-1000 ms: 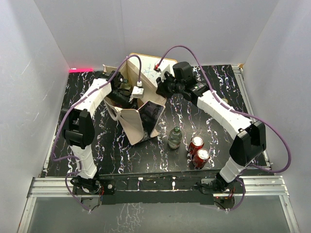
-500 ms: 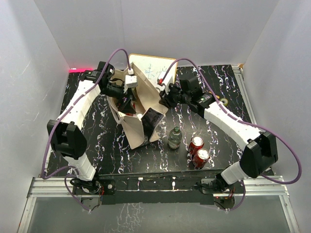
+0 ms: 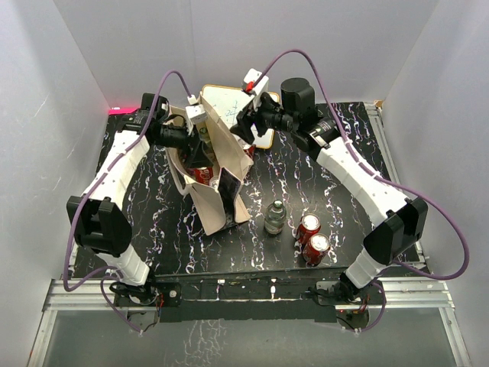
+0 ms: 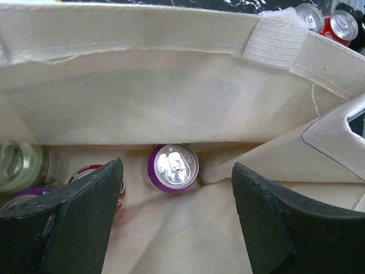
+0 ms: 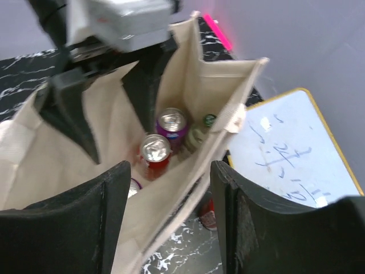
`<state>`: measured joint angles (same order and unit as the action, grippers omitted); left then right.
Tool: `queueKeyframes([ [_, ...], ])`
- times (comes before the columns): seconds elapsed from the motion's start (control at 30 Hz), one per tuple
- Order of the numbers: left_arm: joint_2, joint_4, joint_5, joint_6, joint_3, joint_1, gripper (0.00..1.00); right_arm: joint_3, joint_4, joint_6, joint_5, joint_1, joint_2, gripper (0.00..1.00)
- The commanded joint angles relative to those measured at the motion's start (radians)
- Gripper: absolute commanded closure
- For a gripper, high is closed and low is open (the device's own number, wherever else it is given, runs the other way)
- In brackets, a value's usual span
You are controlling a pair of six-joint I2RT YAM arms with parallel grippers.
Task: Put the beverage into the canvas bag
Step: Adjust the drink in the canvas bag.
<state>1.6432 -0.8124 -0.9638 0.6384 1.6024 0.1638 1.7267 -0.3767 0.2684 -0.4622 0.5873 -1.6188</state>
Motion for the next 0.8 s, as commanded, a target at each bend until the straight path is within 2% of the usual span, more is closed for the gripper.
queueKeyframes([
  [0.0, -0.086, 0.065, 0.001, -0.124, -0.013, -0.049, 0.28, 0.027, -0.030, 0.021, -0.078, 0.052, 0.011, 0.45],
  [0.1, -0.099, 0.066, 0.034, -0.140, -0.012, -0.066, 0.29, 0.018, -0.072, 0.042, -0.116, 0.080, -0.001, 0.53],
  [0.23, -0.111, 0.039, 0.080, -0.135, -0.017, -0.070, 0.31, 0.023, -0.162, 0.097, -0.170, 0.109, -0.031, 0.59],
  [0.47, -0.122, -0.012, 0.111, -0.057, -0.043, -0.070, 0.31, 0.003, -0.356, 0.225, -0.227, 0.168, -0.039, 0.62],
  [0.77, -0.121, -0.012, 0.145, -0.030, -0.072, -0.066, 0.31, -0.114, -0.415, 0.337, -0.219, 0.247, 0.015, 0.66],
])
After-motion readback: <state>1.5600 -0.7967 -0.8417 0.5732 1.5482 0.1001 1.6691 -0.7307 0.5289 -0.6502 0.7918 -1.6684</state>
